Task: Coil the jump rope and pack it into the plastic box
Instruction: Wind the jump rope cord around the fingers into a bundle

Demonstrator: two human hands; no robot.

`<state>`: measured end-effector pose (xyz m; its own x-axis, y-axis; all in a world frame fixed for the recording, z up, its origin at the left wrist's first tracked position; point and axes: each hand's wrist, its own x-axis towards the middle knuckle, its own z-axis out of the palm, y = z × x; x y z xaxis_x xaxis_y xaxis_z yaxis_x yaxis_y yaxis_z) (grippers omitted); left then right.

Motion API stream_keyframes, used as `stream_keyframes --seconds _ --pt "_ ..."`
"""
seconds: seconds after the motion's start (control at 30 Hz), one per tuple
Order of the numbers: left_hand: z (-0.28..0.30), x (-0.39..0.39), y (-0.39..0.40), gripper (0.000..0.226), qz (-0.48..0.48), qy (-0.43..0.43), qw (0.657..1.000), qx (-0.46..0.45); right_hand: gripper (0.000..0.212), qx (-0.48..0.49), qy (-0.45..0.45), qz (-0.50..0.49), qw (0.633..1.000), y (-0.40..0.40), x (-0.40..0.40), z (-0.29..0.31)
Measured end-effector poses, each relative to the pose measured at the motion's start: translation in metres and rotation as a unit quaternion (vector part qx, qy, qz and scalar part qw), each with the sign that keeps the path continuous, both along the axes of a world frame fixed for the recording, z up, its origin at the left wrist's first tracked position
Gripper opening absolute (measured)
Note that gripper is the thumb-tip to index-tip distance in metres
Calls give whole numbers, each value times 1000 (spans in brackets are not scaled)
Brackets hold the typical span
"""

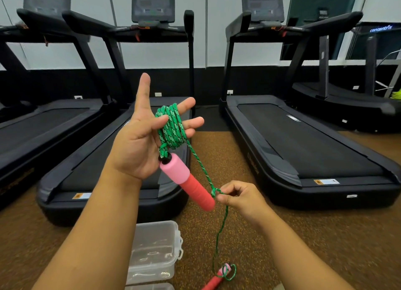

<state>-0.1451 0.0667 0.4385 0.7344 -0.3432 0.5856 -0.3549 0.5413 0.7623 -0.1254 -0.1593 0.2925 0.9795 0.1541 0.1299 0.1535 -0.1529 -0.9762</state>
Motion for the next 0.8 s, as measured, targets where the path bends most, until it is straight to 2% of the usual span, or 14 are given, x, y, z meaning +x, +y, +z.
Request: stream_keyframes --seconds 0.1,0.17,0.23,0.27,0.37,0.47,0.53,0.6,0.7,0.8 --pt "1 -2 1 82 -8 1 1000 0 24 -94 34 -30 995 -2 5 -10" --pt "0 -3 -1 85 -23 6 1000 8 34 -141 70 27 987 -4 2 -7" --pt "-4 -2 -4 86 -54 20 998 25 64 -119 82 116 983 -2 -2 8" --pt "-6 -2 -6 85 -69 29 997 36 69 -86 69 141 984 2 -6 18" --pt "-14 -1 -14 86 -97 44 993 59 55 31 12 156 987 22 -15 53" --pt "-18 -1 -21 84 -105 58 991 57 30 49 -24 130 990 43 -23 76" --pt "-18 -1 -24 83 -99 61 992 56 22 -7 -60 79 995 54 -26 80" --pt "-18 0 -24 81 -81 54 993 62 18 -105 -117 21 987 61 -29 78" --pt "-18 2 -23 77 -30 44 995 78 11 -217 -205 -6 954 64 -36 71" --pt "-19 2 -23 76 45 38 991 118 13 -330 -273 -2 904 65 -46 72"
